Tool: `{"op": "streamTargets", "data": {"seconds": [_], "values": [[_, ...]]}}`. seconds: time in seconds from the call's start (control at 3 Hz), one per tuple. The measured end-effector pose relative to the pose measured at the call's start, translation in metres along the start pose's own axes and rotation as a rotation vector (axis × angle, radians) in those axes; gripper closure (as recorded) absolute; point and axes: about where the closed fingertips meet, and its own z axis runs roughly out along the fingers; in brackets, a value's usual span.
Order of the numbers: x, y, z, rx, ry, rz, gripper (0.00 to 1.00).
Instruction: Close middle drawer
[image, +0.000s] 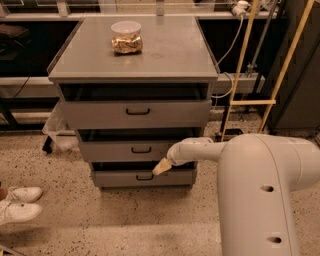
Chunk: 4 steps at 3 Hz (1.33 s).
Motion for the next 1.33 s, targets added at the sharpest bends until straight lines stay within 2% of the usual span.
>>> {"op": "streamTargets", "data": {"seconds": [0.33, 0.67, 1.0, 1.33], "values": [[0.0, 0.0, 0.0, 0.0, 0.0, 0.0, 0.0], [0.016, 0.015, -0.021, -0.038, 0.035, 0.035, 0.0], [0.03, 0.011, -0.071, 0.007, 0.067, 0.106, 0.0], [0.048, 0.007, -0.13, 0.089, 0.078, 0.229, 0.0]]}}
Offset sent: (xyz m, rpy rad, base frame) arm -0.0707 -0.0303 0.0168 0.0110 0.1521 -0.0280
